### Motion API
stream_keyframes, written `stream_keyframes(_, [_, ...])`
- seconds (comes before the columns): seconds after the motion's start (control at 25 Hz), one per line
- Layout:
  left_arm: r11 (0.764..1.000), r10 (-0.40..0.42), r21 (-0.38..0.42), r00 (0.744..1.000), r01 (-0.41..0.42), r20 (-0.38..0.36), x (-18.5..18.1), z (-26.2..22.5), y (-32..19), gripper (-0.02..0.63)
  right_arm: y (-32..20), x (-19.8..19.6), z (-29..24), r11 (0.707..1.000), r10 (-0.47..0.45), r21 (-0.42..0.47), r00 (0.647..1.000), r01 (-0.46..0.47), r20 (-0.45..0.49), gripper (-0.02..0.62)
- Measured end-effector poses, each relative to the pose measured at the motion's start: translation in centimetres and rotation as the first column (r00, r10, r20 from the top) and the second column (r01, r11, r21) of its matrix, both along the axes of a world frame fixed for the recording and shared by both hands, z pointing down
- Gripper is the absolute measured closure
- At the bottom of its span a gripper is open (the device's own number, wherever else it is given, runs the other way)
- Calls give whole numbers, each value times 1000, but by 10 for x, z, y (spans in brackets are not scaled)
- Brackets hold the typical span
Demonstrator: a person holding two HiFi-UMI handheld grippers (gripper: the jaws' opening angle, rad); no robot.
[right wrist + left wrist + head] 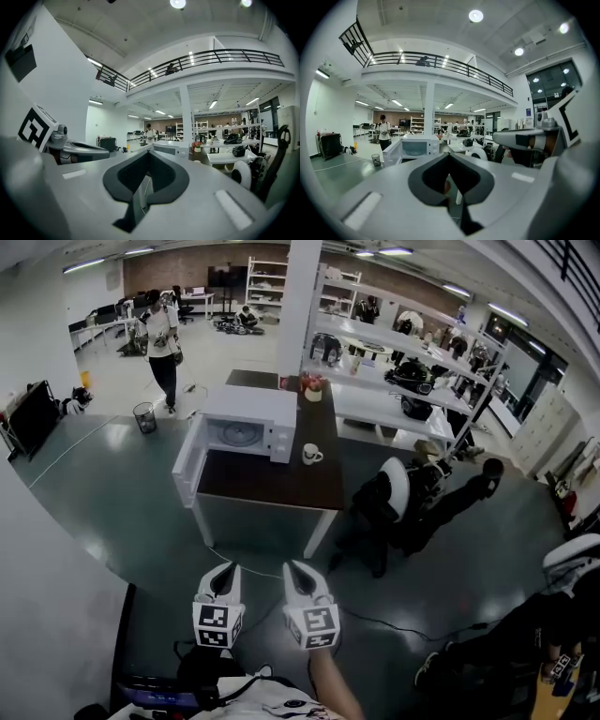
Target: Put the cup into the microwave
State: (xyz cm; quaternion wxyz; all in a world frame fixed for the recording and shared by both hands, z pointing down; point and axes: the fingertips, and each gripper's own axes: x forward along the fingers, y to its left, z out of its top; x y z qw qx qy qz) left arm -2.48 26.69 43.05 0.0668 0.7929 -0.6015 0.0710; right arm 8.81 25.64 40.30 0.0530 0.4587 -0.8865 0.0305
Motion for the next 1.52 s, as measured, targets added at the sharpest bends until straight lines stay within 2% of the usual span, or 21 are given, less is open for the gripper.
stream_keyframes(0.24, [1000, 6, -7, 1000, -7, -12, 1, -3, -12, 607, -10, -5, 0, 1000, -16, -10, 1000, 16, -4, 594])
stream_keyframes(0.72, [996, 82, 40, 996, -81, -27, -2, -19, -107, 607, -93, -18, -13, 999, 30, 22, 1000, -30, -4, 594])
stream_keyframes(1.16, [994, 107, -7, 994, -107, -34, -28, -3, -165, 607, -151, -42, 4, 998, 61, -29, 998, -62, -1, 594])
stream_keyframes(1.52, [991, 116, -63, 992, -119, -55, -37, 13, -188, 607, -169, -55, 18, 994, 61, -87, 998, -63, -21, 594])
